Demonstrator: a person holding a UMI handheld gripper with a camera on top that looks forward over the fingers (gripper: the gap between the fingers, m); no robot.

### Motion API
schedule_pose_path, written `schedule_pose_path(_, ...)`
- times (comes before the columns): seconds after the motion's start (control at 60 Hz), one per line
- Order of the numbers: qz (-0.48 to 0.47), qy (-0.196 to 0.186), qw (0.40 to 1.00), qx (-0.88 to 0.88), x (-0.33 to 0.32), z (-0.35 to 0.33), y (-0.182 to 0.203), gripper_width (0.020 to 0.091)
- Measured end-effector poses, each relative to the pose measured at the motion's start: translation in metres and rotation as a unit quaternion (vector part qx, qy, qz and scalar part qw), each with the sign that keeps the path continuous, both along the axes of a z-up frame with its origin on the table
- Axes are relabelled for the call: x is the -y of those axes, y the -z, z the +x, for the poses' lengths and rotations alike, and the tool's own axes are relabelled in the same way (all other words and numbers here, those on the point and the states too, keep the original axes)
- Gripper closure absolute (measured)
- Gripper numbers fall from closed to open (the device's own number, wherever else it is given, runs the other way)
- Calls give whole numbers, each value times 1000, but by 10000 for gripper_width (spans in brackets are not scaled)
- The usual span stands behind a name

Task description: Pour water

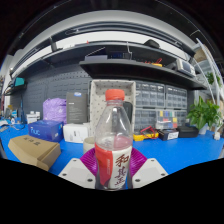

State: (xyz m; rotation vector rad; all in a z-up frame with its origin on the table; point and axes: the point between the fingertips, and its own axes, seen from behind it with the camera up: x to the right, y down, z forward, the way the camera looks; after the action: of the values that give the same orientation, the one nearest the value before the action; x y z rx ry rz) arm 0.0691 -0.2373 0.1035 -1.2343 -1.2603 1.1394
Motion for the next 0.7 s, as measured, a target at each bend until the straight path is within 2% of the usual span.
schedule_pose_path(0.317, 31, -35, 999, 22, -1, -4, -7, 738)
schedule_pose_path(0.517, 223, -34, 973, 37, -35, -26, -29, 739)
schedule_pose_path(0.7, 462, -22, 886, 37, -64, -62, -43, 740)
